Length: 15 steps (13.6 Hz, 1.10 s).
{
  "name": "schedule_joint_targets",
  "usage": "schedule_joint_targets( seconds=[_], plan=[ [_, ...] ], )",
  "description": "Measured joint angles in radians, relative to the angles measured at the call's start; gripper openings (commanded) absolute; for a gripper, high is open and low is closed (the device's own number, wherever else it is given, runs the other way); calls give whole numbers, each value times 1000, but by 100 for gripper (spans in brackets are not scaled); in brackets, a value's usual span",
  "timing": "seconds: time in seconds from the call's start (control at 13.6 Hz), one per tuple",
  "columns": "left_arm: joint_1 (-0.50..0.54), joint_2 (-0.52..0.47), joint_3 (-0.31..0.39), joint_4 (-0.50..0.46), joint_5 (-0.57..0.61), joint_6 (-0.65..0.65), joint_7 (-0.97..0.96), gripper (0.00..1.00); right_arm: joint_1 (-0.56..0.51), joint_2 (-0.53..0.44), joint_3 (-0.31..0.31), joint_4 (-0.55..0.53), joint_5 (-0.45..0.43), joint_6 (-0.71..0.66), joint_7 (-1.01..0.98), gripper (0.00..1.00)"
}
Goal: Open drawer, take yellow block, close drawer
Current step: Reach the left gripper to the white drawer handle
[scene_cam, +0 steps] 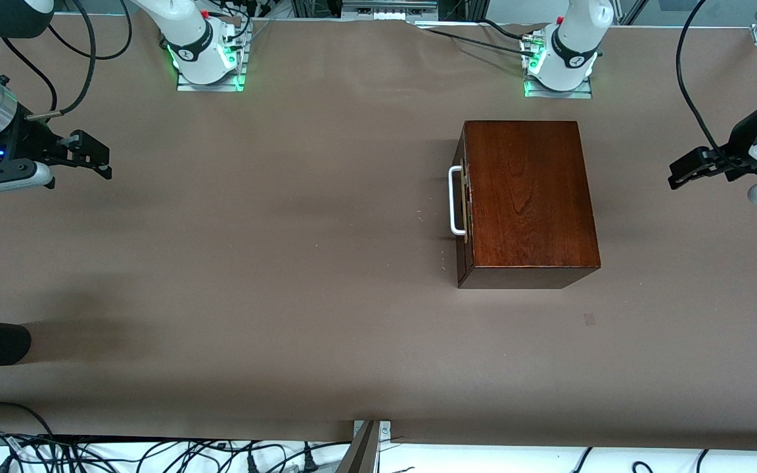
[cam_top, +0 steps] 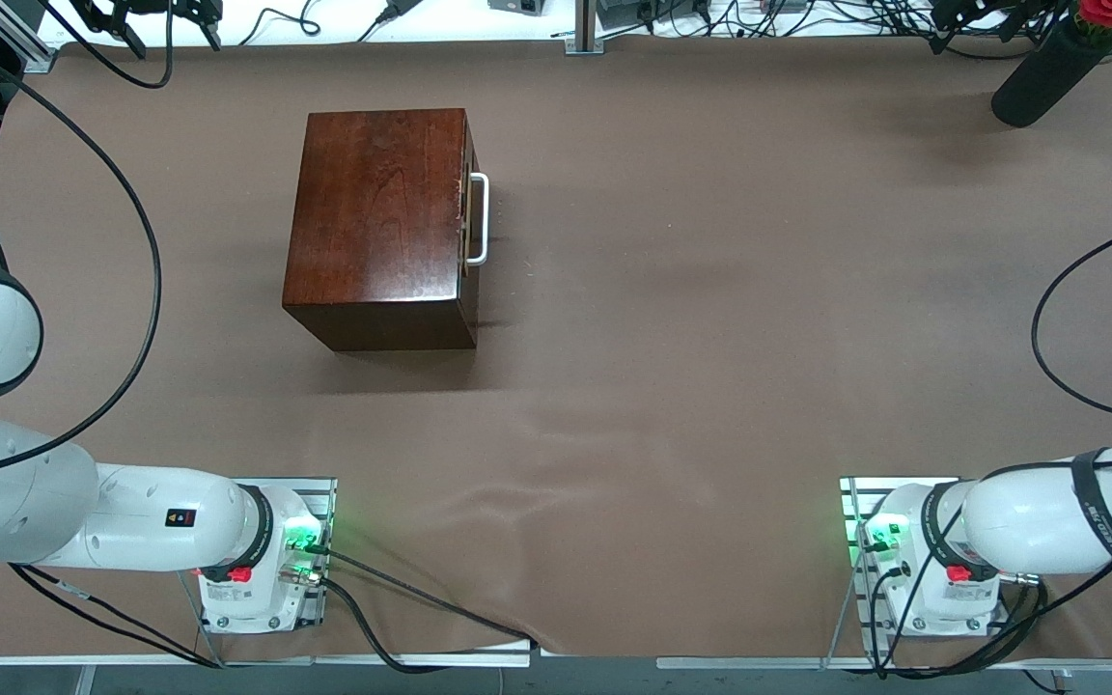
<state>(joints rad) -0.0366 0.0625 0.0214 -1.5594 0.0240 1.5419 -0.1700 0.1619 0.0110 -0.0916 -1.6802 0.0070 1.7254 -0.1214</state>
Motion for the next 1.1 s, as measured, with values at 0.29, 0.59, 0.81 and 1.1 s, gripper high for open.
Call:
schedule_joint_targets(
  seconds=[0.29, 0.59, 0.81, 1.1],
  plan=[
    [-1, 0, -21, 0, 0, -29, 0, 100, 0, 0, 0, 0, 0, 0, 0, 100],
    [-2, 0, -83, 0, -1, -58, 0, 100, 0, 0, 0, 0, 0, 0, 0, 100],
    [-4, 4, -181, 0, -2, -80, 0, 100, 0, 0, 0, 0, 0, 0, 0, 100],
    [-15, 85, -355, -1, -3, -48, -15, 100, -1, 0, -1, 0, 0, 0, 0, 100]
  ],
)
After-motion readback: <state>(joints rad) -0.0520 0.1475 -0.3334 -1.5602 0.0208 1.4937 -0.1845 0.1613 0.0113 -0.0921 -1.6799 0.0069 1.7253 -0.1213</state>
